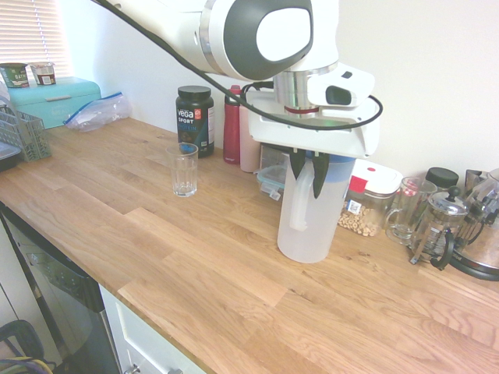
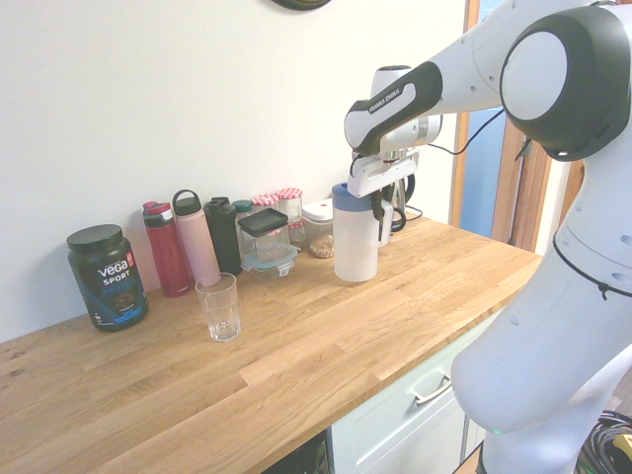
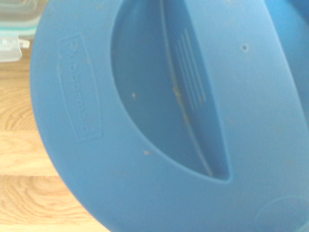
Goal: Pour me some water
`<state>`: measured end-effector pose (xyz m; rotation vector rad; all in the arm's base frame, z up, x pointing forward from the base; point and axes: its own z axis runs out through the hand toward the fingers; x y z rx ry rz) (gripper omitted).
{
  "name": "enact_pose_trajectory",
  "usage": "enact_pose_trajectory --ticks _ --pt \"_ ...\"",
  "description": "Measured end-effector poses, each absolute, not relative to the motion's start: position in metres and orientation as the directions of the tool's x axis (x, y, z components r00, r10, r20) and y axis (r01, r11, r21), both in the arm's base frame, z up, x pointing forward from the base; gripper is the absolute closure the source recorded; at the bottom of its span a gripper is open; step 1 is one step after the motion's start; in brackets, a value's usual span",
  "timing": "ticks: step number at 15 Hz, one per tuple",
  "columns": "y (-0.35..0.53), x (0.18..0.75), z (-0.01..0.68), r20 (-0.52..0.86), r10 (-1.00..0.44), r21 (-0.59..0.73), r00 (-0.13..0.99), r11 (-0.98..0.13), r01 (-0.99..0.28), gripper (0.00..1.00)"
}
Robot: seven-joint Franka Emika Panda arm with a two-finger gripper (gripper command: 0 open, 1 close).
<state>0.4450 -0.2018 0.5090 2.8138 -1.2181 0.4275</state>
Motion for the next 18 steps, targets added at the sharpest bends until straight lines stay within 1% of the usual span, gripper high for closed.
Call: enact_pose_trajectory --ticks 1,10,13,15,18 --pt "-0.201 0.444 0.506 0.268 -0.709 -0.062 0.652 -0.688 -0.723 0.0" --pt "-0.202 0.437 0.501 0.272 -0.715 -0.053 0.644 -0.679 -0.732 0.0" --pt "-0.202 0.434 0.506 0.276 -0.735 -0.059 0.619 -0.656 -0.753 0.0" --pt "-0.198 0.428 0.518 0.265 -0.763 -0.059 0.59 -0.623 -0.78 0.0" --pt "-0.184 0.415 0.556 0.264 -0.787 -0.07 0.558 -0.592 -0.803 0.0"
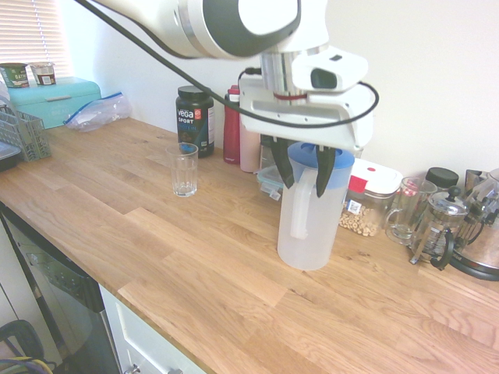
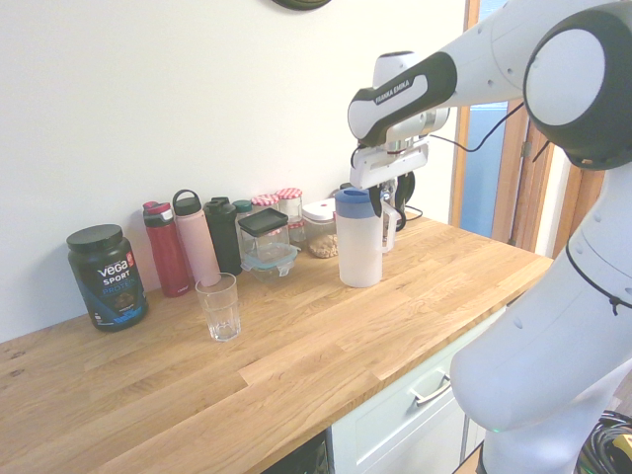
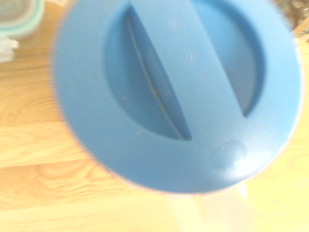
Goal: Pour me some water
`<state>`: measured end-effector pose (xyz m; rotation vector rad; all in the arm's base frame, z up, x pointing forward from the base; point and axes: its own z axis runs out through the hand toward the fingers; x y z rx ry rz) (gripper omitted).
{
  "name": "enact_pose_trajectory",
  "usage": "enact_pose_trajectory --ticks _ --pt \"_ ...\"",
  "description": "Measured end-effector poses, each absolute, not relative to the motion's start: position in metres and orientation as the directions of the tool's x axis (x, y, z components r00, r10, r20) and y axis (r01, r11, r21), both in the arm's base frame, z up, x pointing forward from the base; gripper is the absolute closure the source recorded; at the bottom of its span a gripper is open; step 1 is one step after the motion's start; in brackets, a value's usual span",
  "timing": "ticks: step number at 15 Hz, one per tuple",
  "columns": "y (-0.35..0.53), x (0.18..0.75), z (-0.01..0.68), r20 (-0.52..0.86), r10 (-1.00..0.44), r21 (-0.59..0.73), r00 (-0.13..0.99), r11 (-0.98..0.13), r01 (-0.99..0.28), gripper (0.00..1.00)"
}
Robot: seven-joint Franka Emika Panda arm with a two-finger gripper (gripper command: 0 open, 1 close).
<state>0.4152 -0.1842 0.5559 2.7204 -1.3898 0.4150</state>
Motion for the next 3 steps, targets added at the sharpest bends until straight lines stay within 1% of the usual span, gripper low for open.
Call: enact_pose_trajectory --ticks 3 --pt "-0.144 0.413 0.568 0.219 -0.777 -0.1 0.589 -0.619 -0.779 0.0"
